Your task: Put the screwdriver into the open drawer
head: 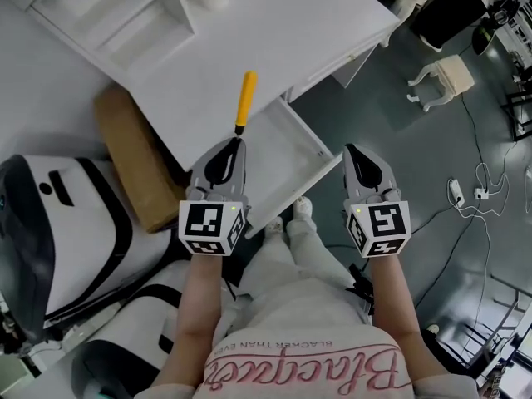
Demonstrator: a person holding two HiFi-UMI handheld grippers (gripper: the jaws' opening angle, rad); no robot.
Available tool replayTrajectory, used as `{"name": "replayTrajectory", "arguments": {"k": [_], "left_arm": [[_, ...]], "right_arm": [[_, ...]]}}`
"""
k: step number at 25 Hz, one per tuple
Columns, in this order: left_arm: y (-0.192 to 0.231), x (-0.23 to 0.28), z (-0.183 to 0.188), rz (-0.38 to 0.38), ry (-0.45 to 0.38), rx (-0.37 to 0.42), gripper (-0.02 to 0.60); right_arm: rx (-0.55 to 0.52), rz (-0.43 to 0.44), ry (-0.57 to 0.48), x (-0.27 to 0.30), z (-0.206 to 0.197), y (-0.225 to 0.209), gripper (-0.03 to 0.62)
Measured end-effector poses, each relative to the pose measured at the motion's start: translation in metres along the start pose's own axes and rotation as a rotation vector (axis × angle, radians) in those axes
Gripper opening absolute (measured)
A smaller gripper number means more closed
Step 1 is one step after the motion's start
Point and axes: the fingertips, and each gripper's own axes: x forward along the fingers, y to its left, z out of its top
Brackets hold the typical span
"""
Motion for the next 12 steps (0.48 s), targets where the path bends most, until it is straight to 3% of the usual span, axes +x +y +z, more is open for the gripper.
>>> {"name": "replayTrajectory", "arguments": {"k": [12], "left_arm": [[-0.021, 0.046, -0.054, -0.05, 0.165, -0.042, 0.038]], "right_arm": [[0.048, 0.016, 0.045, 0.021, -0.02, -0.031, 0.002]]}}
